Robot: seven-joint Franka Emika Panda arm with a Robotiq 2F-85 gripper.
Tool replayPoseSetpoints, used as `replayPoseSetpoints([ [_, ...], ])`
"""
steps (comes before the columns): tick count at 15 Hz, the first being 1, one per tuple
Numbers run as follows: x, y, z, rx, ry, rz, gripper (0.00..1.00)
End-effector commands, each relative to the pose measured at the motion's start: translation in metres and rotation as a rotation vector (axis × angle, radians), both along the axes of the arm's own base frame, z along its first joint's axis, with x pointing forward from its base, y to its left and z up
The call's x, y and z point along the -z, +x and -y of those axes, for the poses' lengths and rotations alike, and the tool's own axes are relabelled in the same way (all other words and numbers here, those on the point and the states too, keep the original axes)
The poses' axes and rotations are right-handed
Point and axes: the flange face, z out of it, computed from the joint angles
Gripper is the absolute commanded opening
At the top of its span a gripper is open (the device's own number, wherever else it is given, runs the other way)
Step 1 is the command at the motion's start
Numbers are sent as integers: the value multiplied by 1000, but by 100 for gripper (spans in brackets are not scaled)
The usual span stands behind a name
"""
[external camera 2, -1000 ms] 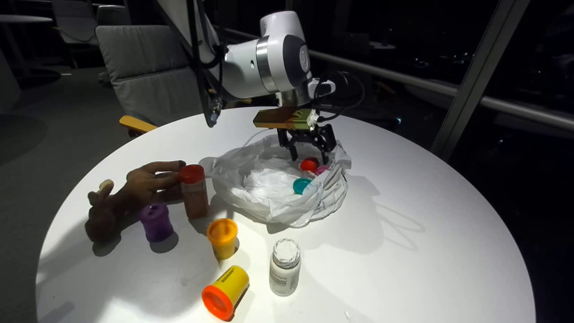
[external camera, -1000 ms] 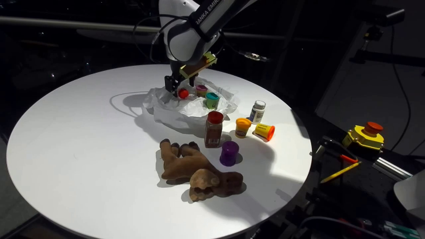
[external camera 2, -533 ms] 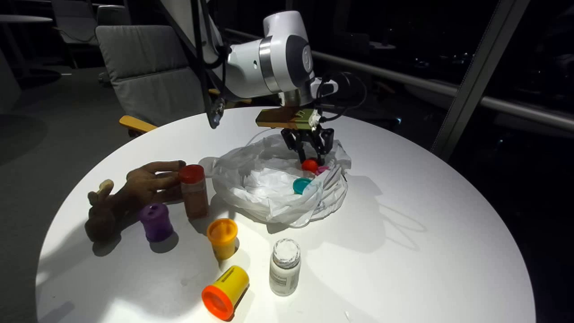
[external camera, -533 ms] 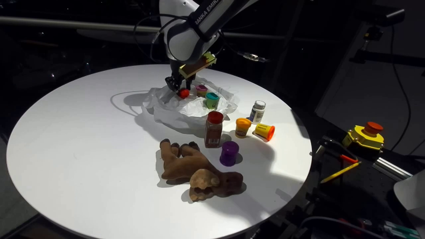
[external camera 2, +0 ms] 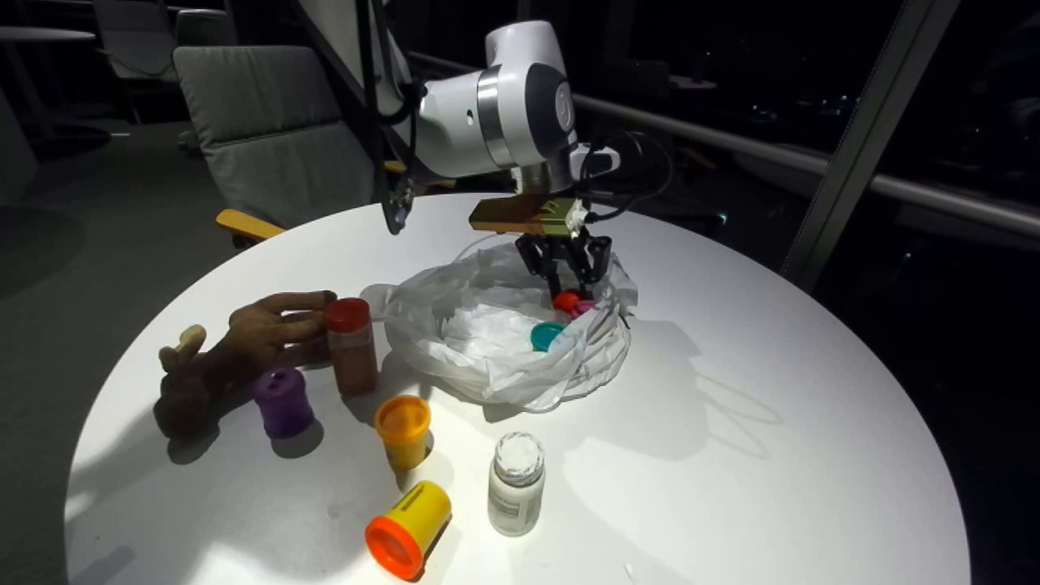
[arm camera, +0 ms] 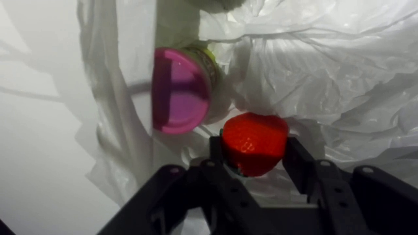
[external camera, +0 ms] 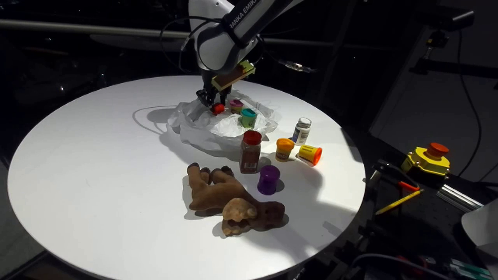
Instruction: Pick up the objects from the plastic bag and them on the table.
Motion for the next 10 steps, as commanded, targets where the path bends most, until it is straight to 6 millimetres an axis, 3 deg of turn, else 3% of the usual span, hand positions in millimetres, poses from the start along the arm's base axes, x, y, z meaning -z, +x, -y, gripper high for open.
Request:
replayPoseSetpoints([
  [1,-35,1,-2,6,26,11,25],
  [6,-113,-23,5,-15,33,80,25],
  [10,-160,-64,46,50,-22,79,25],
])
